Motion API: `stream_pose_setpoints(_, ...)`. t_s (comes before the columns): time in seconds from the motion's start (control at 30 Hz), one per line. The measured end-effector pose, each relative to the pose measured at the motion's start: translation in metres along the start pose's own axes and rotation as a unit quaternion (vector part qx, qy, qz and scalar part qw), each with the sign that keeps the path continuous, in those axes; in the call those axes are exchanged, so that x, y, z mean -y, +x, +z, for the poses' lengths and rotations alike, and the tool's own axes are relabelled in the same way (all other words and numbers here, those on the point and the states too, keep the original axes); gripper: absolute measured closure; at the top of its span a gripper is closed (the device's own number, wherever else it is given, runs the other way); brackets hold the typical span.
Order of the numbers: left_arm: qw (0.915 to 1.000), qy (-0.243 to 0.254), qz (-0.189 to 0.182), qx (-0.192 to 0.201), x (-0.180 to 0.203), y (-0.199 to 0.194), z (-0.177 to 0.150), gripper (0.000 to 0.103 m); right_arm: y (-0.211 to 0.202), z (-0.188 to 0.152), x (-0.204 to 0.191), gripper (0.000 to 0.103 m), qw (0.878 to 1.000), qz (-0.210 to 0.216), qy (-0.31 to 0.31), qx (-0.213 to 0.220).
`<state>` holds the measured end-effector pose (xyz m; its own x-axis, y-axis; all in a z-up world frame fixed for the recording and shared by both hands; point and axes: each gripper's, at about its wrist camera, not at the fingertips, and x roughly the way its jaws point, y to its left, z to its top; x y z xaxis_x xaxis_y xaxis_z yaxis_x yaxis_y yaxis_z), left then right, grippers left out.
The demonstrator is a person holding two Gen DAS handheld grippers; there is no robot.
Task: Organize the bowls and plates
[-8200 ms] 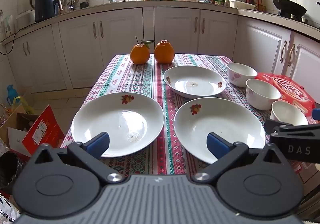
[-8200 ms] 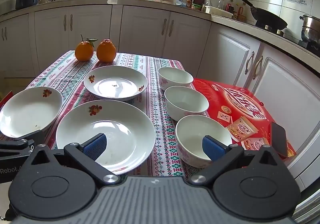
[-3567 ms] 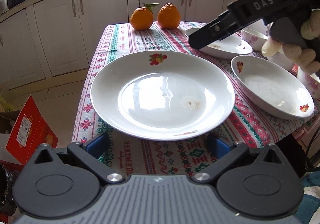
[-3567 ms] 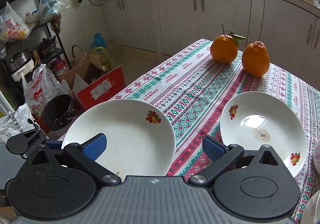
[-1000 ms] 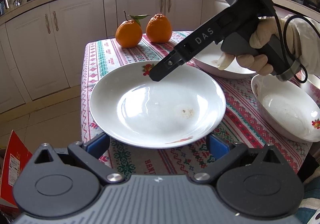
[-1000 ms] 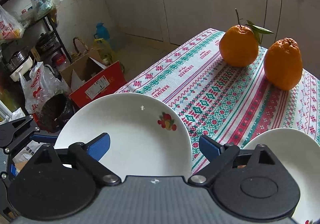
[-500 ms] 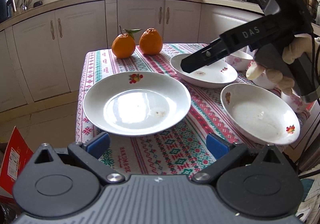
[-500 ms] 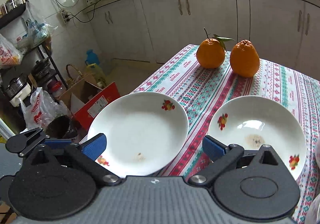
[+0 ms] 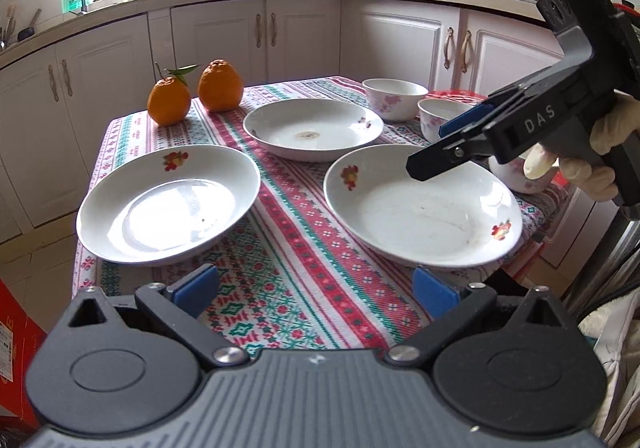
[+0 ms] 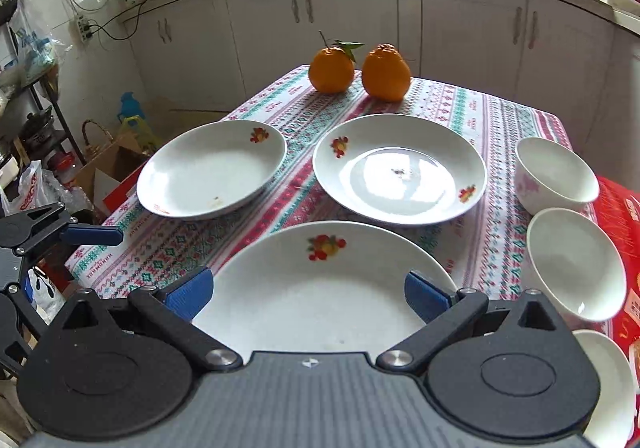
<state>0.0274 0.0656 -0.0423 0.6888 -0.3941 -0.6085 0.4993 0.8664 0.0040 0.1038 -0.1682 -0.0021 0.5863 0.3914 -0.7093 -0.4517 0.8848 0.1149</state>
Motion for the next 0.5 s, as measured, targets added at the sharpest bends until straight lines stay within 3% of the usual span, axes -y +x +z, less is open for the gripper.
stream_pose_setpoints(0.33, 0.9983, 0.039, -0.041, -0.013, 0.033, 0.016, 0.0, 0.001, -0.013, -0.022, 0.022, 0.0, 0.999, -0.03, 0.003, -0.014)
stream_pose_setpoints(0.5, 0.9963, 0.057, -0.061, -0.021, 0.042, 0.026, 0.002, 0.001, -0.008, -0.017, 0.041, 0.0, 0.999, -0.019, 0.018, -0.026)
